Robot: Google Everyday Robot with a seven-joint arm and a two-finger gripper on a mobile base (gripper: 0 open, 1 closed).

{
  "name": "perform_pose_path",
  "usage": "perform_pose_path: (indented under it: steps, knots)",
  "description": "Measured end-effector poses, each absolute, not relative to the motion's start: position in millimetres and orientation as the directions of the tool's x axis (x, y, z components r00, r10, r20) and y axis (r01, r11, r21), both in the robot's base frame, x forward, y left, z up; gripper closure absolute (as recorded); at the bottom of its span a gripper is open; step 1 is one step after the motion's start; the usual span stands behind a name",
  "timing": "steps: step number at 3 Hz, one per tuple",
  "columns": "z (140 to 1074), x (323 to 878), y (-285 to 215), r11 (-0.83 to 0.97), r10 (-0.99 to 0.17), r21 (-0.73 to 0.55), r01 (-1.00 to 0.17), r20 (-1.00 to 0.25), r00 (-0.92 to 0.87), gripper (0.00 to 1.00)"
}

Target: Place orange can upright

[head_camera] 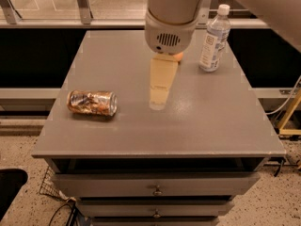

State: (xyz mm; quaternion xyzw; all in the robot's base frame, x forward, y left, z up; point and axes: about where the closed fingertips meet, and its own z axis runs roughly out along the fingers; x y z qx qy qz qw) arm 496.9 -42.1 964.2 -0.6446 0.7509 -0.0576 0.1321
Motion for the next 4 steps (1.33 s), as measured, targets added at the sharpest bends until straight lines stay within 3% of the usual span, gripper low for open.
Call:
perform_pose_path:
  steps: [2, 4]
  knots:
    - [934, 498, 54, 0.121, -0.986, -0.226, -0.967, -0.143, -0.090, 0.00]
    - [937, 498, 60, 0.109, -0.986, -0.235, -0.966, -0.146, -0.076, 0.00]
